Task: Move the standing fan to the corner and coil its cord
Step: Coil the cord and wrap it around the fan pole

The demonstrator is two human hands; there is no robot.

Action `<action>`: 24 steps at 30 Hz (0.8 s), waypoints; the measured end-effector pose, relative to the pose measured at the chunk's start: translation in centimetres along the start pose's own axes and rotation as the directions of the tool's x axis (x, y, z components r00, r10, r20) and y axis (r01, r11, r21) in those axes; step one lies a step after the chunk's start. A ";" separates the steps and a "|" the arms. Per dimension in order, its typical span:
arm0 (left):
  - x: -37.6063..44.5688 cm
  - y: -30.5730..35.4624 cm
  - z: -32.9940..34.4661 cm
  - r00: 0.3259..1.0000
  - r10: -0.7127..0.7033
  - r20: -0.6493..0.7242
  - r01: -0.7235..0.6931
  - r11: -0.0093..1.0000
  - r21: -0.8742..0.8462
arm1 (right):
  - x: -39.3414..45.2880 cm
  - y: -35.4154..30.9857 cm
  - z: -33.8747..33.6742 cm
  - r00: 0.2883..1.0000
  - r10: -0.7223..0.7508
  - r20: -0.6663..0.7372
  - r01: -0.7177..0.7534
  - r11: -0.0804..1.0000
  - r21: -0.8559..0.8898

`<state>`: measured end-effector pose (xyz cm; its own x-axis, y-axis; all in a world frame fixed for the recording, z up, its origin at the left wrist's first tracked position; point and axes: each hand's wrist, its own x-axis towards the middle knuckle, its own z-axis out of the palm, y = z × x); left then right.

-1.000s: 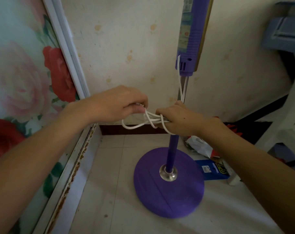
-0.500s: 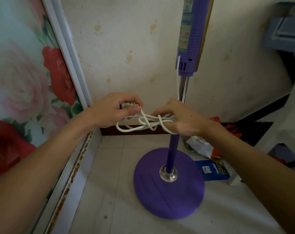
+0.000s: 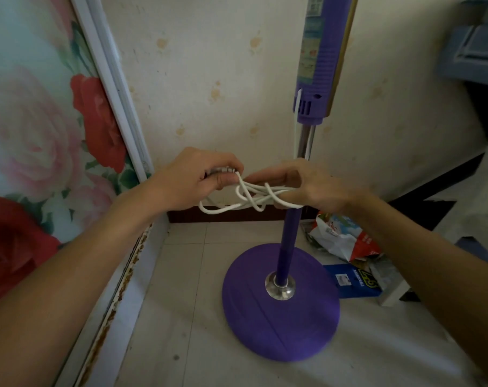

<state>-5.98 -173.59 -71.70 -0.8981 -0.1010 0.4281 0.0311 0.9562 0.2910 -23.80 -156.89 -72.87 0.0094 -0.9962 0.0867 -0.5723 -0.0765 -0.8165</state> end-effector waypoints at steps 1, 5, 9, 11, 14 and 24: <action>0.0 0.0 -0.1 1.000 0.016 0.001 -0.016 1.000 0.021 | -0.1 -0.1 0.0 1.000 0.002 -0.009 -0.002 0.998 -0.063; -0.3 -0.4 0.3 0.991 0.121 0.051 -0.128 0.979 0.157 | 0.6 -0.3 0.4 0.991 -0.129 0.035 0.092 0.466 -0.880; -0.7 -0.9 0.9 0.989 0.142 0.040 -0.147 0.971 0.190 | 0.5 -0.7 0.1 0.990 0.118 0.071 -0.053 0.804 -0.592; -0.7 -1.0 1.2 0.989 0.145 0.043 -0.150 0.969 0.195 | 0.4 -0.5 -0.4 0.977 0.206 0.055 -0.162 0.883 -0.441; -0.5 -1.0 1.3 0.988 0.153 0.016 -0.154 0.972 0.176 | 0.9 -0.2 0.6 0.965 0.262 0.023 -0.168 0.681 -0.713; 0.4 -0.4 0.7 0.999 0.035 -0.030 -0.033 0.997 0.064 | 1.5 2.1 3.2 0.975 -0.005 -0.223 -0.177 0.594 -0.785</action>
<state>-6.64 -173.85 -72.23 -0.8827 -0.0760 0.4637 0.0323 0.9747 0.2212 -22.39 -158.69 -76.29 -0.1710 -0.9613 0.2162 -0.9852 0.1635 -0.0521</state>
